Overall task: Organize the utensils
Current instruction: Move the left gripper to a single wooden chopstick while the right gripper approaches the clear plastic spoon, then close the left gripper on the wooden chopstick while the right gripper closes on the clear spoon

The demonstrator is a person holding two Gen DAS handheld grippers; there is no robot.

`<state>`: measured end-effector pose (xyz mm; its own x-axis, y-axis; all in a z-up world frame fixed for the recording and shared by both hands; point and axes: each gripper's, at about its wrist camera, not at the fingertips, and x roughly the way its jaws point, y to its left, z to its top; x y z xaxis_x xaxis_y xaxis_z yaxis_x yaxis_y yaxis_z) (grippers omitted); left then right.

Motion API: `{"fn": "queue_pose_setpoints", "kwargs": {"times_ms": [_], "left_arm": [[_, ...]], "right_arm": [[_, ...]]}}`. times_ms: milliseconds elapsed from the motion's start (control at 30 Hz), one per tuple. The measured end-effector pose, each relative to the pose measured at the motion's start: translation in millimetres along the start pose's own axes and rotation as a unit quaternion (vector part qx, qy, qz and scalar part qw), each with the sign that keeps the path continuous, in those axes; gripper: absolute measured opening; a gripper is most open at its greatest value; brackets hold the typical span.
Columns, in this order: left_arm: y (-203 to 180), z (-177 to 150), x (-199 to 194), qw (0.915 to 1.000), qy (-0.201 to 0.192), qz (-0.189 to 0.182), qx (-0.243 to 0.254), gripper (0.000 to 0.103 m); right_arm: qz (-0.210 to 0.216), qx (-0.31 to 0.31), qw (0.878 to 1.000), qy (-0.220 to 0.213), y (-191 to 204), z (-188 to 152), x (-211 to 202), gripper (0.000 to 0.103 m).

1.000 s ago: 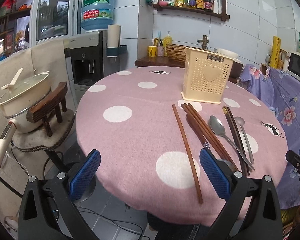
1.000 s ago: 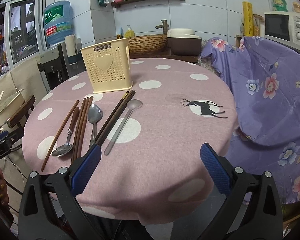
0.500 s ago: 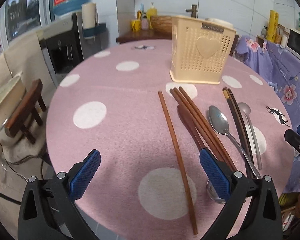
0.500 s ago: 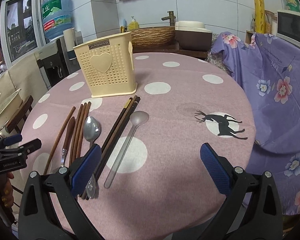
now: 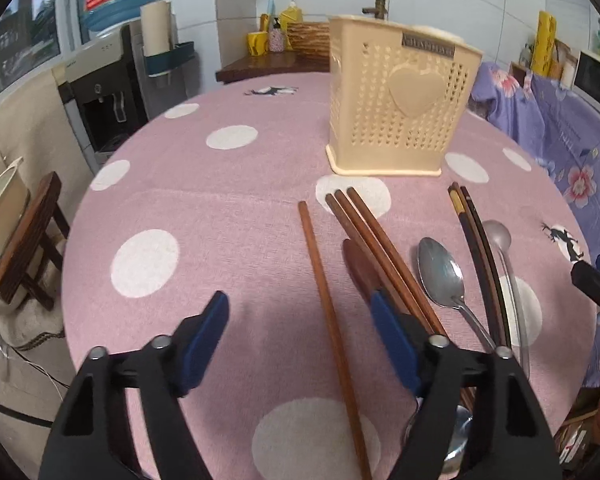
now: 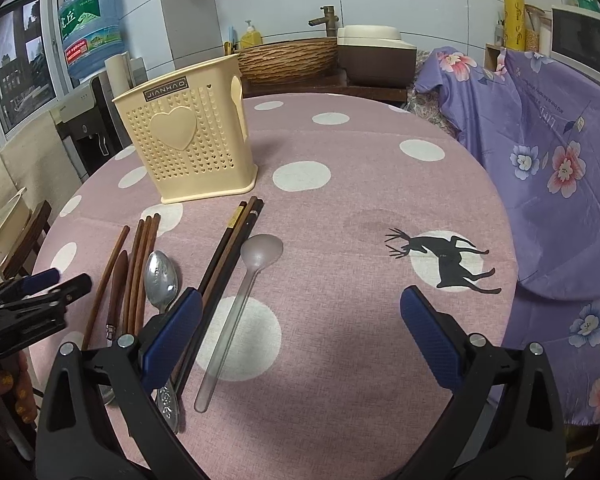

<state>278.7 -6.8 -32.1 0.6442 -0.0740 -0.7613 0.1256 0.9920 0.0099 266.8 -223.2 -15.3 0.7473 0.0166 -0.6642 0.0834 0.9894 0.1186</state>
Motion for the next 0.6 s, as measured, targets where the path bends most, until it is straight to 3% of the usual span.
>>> {"fn": "queue_pose_setpoints", "kwargs": {"times_ms": [233,500,600], "left_arm": [[-2.6,4.3,27.3,0.9993,0.036,0.006,0.009,0.047],[4.5,27.0,45.6,0.9989,0.045,0.005,0.012,0.038],[5.4,33.3,50.2,0.9987,0.050,0.006,0.011,0.035]], "right_arm": [[-0.008,-0.012,1.000,0.009,2.5,6.4,6.6,0.098],[-0.023,-0.022,0.998,0.047,17.1,15.3,32.3,0.098],[-0.030,-0.024,0.997,0.070,22.3,19.5,47.9,0.093]]}}
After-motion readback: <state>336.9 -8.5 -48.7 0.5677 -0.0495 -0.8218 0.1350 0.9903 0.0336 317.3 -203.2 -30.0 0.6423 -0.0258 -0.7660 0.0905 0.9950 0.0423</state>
